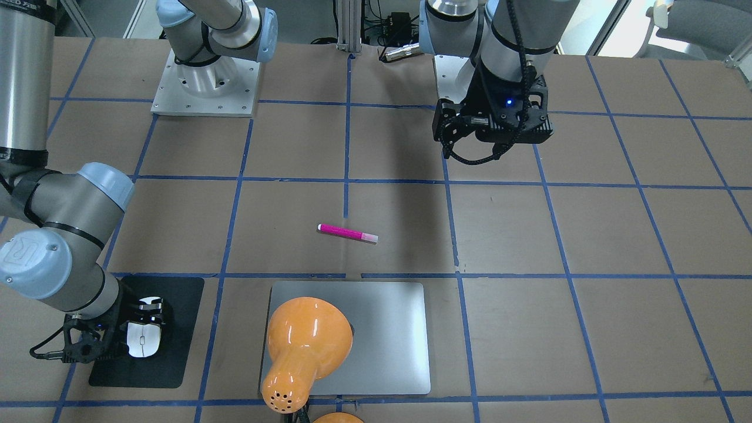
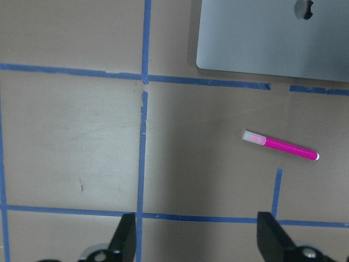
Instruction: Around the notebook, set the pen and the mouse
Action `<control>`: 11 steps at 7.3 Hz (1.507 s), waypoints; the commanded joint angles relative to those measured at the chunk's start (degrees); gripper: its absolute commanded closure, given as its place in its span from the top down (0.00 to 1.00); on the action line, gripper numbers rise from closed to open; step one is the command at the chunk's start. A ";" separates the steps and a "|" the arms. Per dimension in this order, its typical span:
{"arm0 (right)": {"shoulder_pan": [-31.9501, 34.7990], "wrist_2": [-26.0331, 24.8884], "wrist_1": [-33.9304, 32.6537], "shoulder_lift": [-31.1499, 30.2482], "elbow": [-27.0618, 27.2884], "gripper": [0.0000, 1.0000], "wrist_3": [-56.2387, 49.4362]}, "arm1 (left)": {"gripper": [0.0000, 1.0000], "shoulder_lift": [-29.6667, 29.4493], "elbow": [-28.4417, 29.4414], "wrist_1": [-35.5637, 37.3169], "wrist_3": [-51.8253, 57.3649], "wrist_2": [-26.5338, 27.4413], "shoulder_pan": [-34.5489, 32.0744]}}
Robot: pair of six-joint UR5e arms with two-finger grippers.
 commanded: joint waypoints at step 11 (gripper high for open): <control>4.97 -1.97 38.15 -35.83 2.22 1.00 6.96 | 1.00 -2.36 6.97 -6.81 1.21 -0.07 1.10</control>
